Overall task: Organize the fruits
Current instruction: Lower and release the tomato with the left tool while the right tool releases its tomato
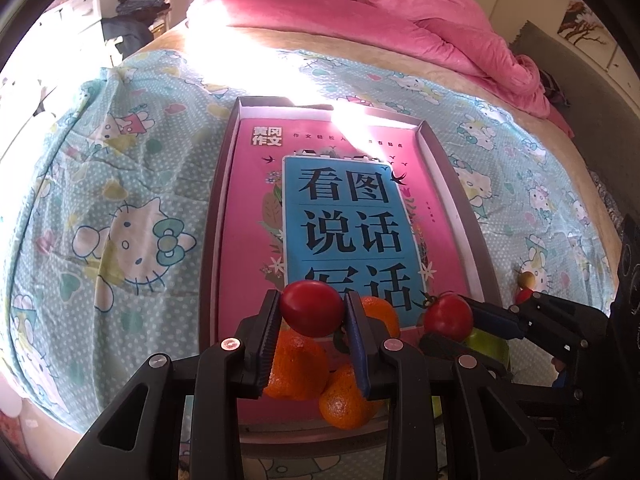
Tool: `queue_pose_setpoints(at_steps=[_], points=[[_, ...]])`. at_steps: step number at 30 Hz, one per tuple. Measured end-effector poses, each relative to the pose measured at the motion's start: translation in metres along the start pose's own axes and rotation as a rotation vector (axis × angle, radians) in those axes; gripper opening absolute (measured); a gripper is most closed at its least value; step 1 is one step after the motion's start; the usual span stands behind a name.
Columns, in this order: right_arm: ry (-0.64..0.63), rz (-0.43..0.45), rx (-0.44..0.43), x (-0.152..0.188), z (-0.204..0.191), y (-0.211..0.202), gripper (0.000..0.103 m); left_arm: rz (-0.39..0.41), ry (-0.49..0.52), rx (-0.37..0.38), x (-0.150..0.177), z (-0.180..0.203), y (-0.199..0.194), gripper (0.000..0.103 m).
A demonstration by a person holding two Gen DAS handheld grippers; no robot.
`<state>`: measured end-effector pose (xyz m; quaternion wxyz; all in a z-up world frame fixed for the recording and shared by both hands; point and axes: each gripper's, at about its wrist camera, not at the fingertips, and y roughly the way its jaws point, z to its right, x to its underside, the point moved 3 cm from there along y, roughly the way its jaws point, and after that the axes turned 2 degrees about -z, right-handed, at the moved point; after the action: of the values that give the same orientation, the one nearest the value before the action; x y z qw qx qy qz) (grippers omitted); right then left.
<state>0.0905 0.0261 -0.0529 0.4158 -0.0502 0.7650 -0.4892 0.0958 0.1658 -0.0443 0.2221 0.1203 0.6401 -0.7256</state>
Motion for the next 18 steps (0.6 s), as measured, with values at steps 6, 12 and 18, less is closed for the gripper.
queue_pose_setpoints(at_steps=[6,12,18], points=[[-0.004,-0.021,0.027,-0.006,0.005,0.012,0.032,0.001,0.021,-0.030,-0.004,0.003,0.006,0.033],[0.005,-0.054,0.035,-0.004,0.007,0.021,0.032,-0.008,0.029,-0.037,-0.005,0.005,0.011,0.033],[0.015,-0.065,0.033,-0.001,0.010,0.025,0.032,-0.019,0.030,-0.042,-0.006,0.005,0.015,0.033]])
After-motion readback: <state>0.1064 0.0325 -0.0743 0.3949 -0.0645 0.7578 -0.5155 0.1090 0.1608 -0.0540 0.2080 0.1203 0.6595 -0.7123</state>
